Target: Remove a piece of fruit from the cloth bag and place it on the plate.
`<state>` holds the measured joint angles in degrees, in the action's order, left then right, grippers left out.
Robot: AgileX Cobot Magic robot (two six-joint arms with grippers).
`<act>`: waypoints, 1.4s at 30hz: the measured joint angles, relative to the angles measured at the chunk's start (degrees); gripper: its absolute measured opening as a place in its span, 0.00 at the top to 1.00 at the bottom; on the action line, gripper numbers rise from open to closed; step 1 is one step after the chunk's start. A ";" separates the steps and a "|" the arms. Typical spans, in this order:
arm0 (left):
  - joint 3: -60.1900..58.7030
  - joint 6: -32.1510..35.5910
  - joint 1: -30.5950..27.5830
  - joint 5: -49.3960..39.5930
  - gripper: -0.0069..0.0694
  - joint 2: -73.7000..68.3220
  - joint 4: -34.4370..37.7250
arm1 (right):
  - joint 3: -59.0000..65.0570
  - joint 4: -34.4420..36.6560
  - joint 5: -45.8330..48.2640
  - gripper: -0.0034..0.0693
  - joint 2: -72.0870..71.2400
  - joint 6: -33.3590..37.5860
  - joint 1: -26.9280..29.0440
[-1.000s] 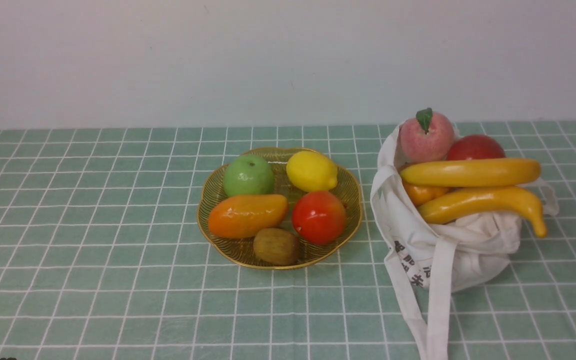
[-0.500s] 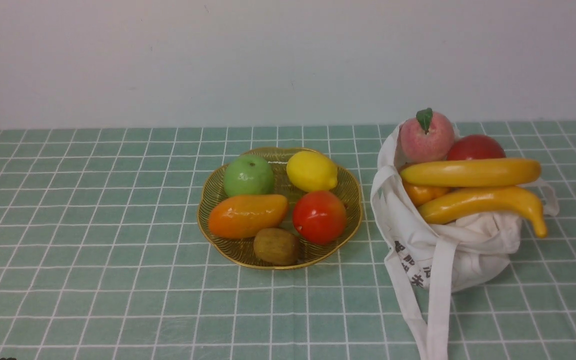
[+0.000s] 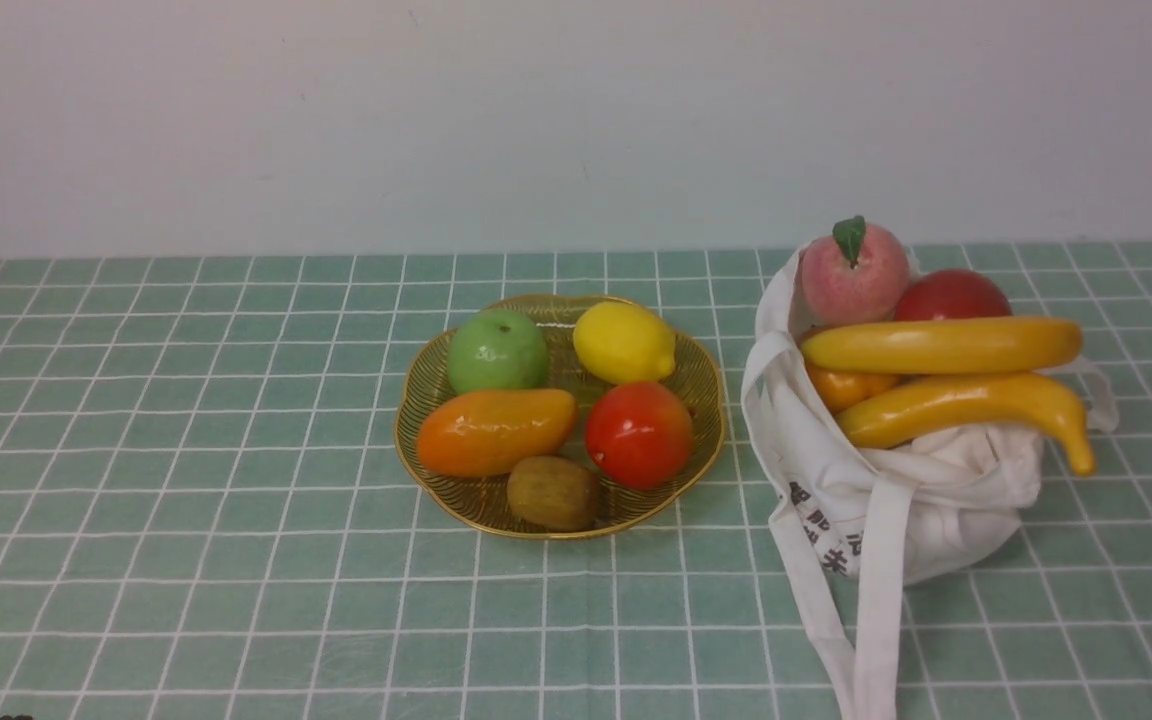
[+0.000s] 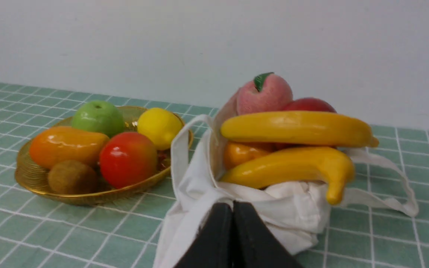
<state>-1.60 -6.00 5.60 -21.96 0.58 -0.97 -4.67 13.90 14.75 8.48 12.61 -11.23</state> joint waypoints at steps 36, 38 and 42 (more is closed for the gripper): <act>0.00 0.00 0.00 0.00 0.92 0.00 0.00 | 6.18 -12.89 5.91 0.97 -8.93 -14.94 10.30; 0.00 0.00 0.00 0.00 0.92 0.00 0.00 | 6.18 -12.90 5.91 0.97 -8.93 -14.94 10.30; 0.00 0.00 0.00 0.00 0.92 0.00 0.00 | 6.18 -12.95 5.91 0.97 -8.93 -14.98 10.30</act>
<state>-1.60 -6.00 5.60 -21.96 0.58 -0.97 1.51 0.95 20.65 -0.45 -2.37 -0.93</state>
